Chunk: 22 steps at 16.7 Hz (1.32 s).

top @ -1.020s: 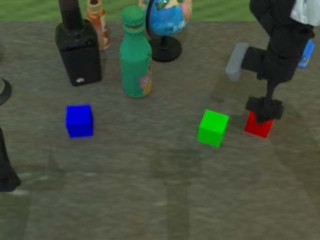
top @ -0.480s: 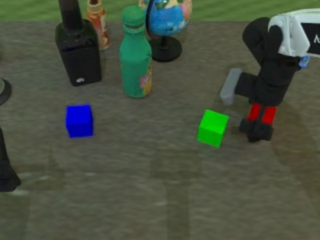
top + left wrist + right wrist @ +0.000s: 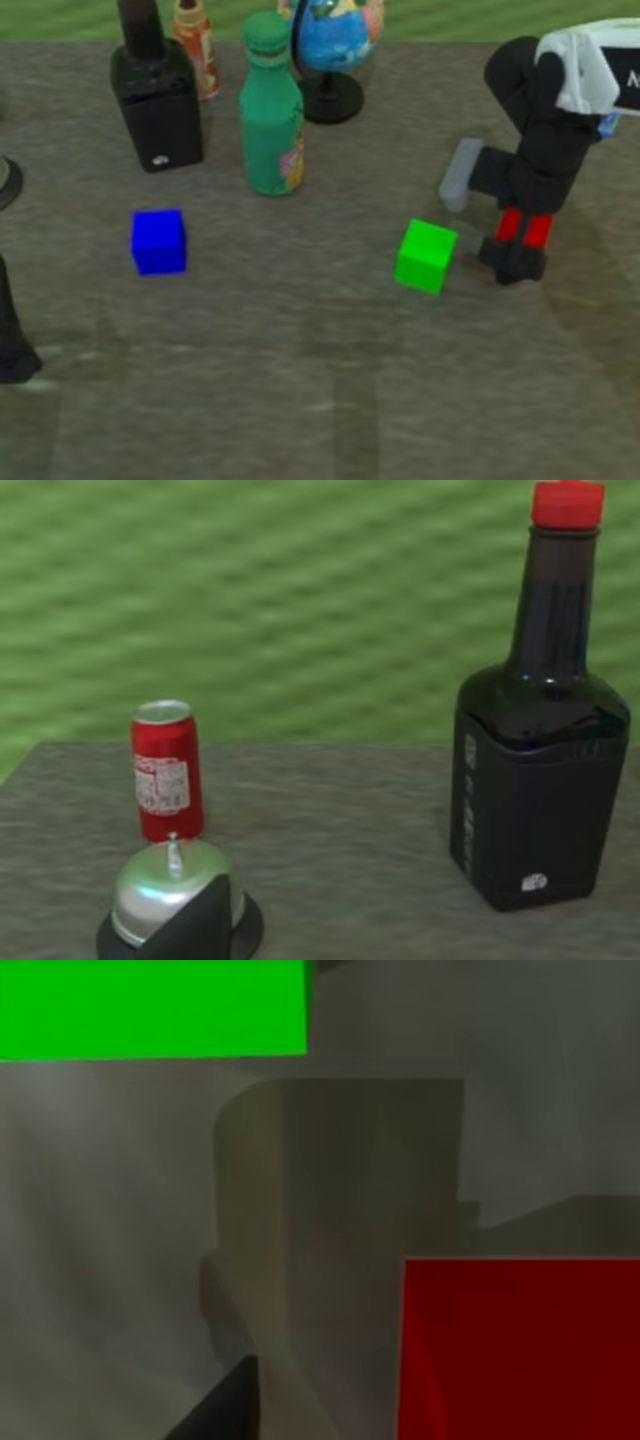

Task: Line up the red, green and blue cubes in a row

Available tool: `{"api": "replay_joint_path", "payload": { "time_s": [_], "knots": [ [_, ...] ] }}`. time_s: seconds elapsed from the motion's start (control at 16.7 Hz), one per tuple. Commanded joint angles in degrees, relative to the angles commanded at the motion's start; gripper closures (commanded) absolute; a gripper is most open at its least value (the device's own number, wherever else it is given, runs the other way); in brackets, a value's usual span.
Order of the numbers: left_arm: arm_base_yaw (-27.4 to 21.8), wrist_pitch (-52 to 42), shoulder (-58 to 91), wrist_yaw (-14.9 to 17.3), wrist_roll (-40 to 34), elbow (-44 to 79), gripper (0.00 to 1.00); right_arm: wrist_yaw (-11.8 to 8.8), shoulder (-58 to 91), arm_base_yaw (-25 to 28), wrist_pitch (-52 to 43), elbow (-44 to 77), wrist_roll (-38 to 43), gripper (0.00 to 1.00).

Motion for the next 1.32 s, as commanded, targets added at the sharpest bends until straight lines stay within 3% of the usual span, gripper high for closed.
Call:
{"api": "replay_joint_path", "payload": {
  "time_s": [0.42,0.9,1.32],
  "knots": [
    [0.00,0.00,0.00,0.00,0.00,0.00,0.00,0.00,0.00,0.00,0.00,0.00,0.00,0.98],
    [0.00,0.00,0.00,0.00,0.00,0.00,0.00,0.00,0.00,0.00,0.00,0.00,0.00,1.00],
    [0.00,0.00,0.00,0.00,0.00,0.00,0.00,-0.60,-4.02,0.35,-9.68,5.74,0.48,1.00]
  ]
}}
